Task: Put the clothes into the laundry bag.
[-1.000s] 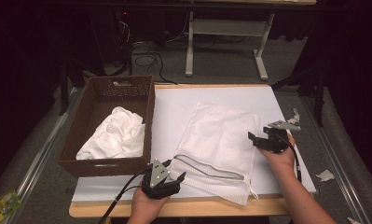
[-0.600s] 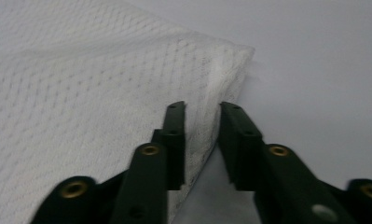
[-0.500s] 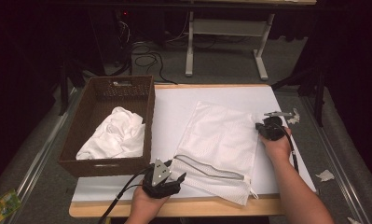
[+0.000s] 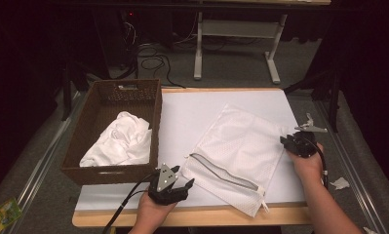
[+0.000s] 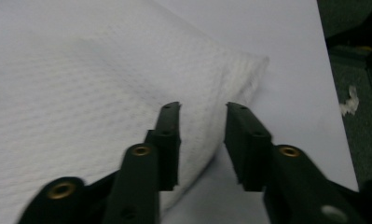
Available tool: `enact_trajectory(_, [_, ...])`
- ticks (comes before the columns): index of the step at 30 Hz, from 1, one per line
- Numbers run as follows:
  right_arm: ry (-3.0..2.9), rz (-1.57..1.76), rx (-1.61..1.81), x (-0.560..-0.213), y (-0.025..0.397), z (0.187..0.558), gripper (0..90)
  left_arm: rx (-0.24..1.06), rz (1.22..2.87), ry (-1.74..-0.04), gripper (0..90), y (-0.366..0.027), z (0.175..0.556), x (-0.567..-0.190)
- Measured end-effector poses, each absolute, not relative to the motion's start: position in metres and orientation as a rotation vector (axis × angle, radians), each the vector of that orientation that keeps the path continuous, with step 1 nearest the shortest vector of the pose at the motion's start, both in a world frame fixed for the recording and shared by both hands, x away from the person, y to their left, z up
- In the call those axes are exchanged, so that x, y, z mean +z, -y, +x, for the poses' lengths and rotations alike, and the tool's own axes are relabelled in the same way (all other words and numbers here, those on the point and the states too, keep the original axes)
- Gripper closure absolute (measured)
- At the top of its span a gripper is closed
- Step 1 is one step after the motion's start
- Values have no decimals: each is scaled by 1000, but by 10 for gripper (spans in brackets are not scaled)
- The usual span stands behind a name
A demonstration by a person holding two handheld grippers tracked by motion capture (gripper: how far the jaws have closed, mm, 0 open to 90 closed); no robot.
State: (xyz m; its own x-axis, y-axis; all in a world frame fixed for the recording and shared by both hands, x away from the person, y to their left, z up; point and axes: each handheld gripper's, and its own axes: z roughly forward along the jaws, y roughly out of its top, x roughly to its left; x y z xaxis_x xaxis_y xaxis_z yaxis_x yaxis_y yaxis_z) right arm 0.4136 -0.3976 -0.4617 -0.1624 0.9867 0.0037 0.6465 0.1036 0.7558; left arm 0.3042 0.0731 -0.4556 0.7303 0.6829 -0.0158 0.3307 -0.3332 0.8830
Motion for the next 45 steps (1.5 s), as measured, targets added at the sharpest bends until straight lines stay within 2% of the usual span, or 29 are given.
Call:
enact_trajectory(1, [-1865,1540,930,-451,388,402,482,442,1939,-774,331,-74,305,-455])
enact_trajectory(3, [-1864,1525,961,-447,384,397,453,424,1943,-770,321,-74,306,-456])
enact_trajectory(4, [-1860,1479,1039,-437,371,380,387,421,1945,-768,301,-74,307,-456])
enact_trajectory(6, [-1865,1452,1058,-435,368,374,369,423,1945,-772,292,-75,308,-456])
enact_trajectory(7, [-1870,1412,1124,-428,358,358,342,423,1940,-775,275,-75,309,-456])
enact_trajectory(10, [-1882,1377,1164,-424,348,341,264,425,1929,-783,264,-76,310,-456])
enact_trajectory(12, [-1901,1337,1193,-422,337,327,246,420,1929,-776,255,-76,308,-455])
enact_trajectory(18, [-1991,1285,1307,-427,306,298,316,397,1931,-761,245,-73,309,-458])
enact_trajectory(20, [-2060,1206,1276,-432,292,295,376,400,1925,-763,240,-71,309,-459])
enact_trajectory(28, [-2198,1208,1180,-452,281,301,400,409,1926,-750,240,-67,305,-458])
enact_trajectory(32, [-2314,1159,1076,-461,271,303,455,419,1922,-742,238,-67,305,-457])
enact_trajectory(39, [-2366,1138,937,-470,265,305,458,418,1919,-727,239,-69,301,-455])
enact_trajectory(45, [-2332,1162,901,-472,265,315,552,416,1918,-730,239,-68,302,-454])
